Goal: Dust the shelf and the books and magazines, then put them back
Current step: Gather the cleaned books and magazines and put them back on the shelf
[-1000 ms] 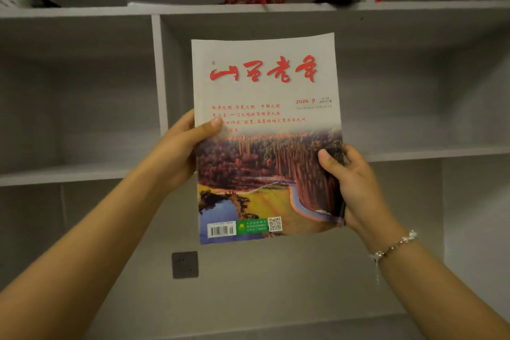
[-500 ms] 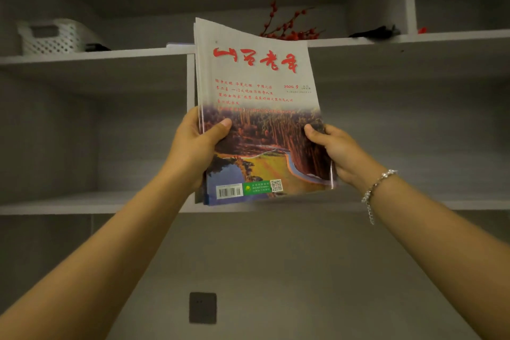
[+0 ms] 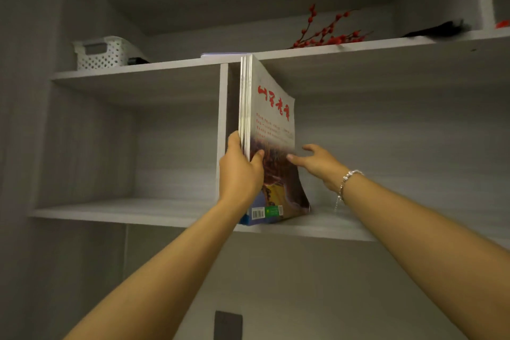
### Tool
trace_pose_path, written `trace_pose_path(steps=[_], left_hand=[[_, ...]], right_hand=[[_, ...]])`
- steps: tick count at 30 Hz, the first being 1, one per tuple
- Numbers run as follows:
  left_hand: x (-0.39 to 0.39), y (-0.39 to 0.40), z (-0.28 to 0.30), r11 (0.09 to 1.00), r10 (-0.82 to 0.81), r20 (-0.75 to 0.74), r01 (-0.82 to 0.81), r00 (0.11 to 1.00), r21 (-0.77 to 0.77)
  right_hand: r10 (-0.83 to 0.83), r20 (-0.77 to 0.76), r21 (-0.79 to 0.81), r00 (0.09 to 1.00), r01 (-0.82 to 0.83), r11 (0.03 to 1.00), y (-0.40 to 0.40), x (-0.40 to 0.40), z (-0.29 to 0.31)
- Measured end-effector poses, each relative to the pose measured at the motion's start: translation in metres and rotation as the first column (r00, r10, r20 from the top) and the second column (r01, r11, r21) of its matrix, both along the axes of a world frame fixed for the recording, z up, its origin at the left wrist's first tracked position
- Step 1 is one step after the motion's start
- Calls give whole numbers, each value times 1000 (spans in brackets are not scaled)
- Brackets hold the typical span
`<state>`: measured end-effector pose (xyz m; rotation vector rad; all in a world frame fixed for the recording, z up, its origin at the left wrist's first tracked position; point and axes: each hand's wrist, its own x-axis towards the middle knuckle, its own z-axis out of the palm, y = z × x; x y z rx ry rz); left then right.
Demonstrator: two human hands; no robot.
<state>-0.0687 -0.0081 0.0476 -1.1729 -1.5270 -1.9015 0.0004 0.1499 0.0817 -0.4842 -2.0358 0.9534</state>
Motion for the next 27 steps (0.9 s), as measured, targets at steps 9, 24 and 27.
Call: trace_pose_path(steps=[9, 24, 27], left_hand=[[-22, 49, -8, 992, 111, 90, -105, 990, -69], [-65, 90, -6, 975, 174, 48, -165, 984, -152], [-67, 87, -4, 969, 164, 43, -153, 986, -192]], right_hand=[[283, 122, -389, 951, -216, 896, -2, -34, -19], [498, 41, -580, 866, -385, 718, 28, -98, -26], [451, 62, -551, 890, -347, 759, 35, -110, -31]])
